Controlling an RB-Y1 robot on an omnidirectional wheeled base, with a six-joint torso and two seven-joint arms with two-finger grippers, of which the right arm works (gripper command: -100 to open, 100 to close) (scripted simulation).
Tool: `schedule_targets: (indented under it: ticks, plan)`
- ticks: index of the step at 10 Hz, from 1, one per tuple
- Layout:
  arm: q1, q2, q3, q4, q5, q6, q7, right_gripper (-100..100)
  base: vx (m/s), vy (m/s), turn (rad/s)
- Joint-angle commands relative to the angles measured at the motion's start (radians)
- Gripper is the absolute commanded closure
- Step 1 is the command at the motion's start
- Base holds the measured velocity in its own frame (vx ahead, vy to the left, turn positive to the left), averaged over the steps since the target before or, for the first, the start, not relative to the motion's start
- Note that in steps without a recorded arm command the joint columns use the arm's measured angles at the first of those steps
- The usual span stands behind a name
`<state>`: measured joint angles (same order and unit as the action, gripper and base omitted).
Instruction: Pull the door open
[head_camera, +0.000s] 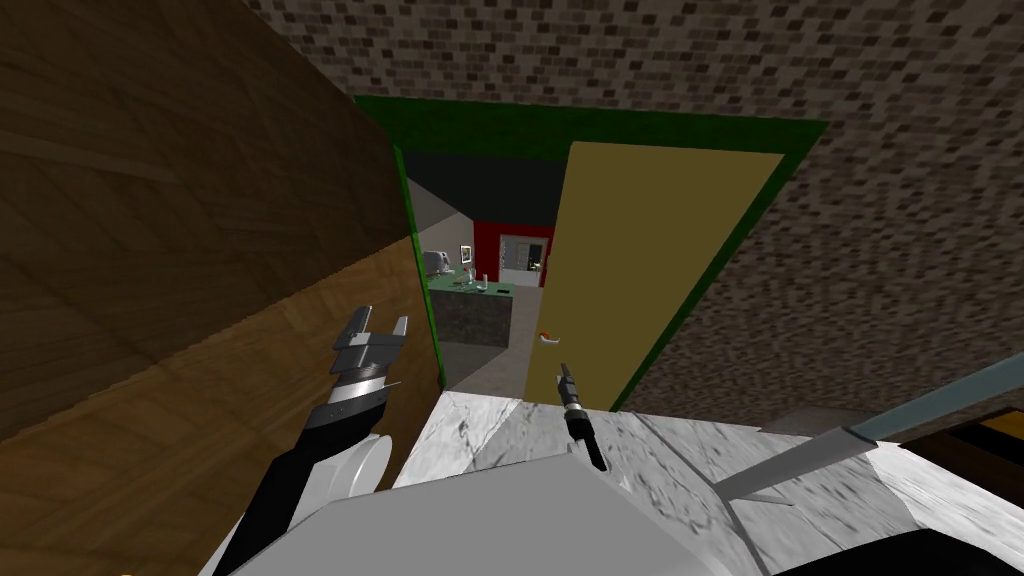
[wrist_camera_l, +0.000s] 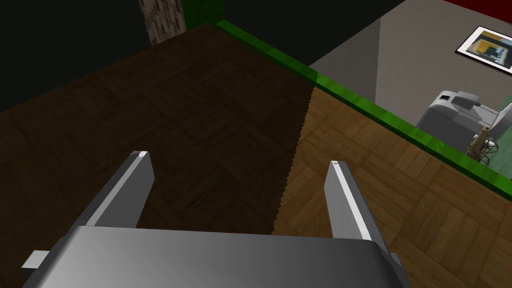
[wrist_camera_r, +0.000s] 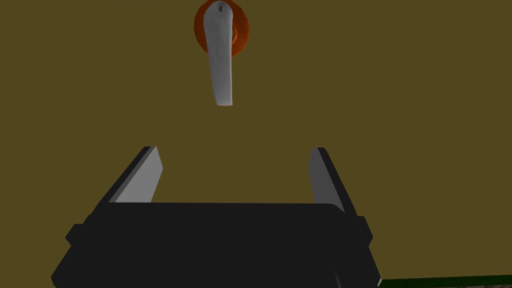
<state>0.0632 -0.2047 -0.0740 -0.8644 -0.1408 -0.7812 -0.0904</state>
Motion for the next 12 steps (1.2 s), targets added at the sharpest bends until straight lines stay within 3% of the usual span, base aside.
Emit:
schedule_targets:
  ticks: [1, 4, 5, 9, 10, 12]
  plan:
    - [-0.012, -0.004, -0.003, 0.029, -0.004, -0.002, -0.007, -100, 0.116, -0.027, 0.057]
    - [-0.033, -0.01, -0.009, 0.087, -0.012, -0.01, -0.017, -100, 0.121, -0.027, 0.053]
    - [-0.029, -0.008, -0.007, 0.077, -0.011, -0.009, -0.014, -100, 0.055, -0.019, 0.012]
    - [-0.013, -0.048, -0.033, 0.115, -0.029, -0.04, -0.049, -100, 0.17, 0.002, 0.112]
    - [-0.013, -0.048, -0.033, 0.115, -0.029, -0.04, -0.049, -100, 0.128, 0.004, 0.04]
    - [-0.001, -0.077, -0.052, 0.143, -0.042, -0.063, -0.074, -100, 0.178, -0.009, 0.153]
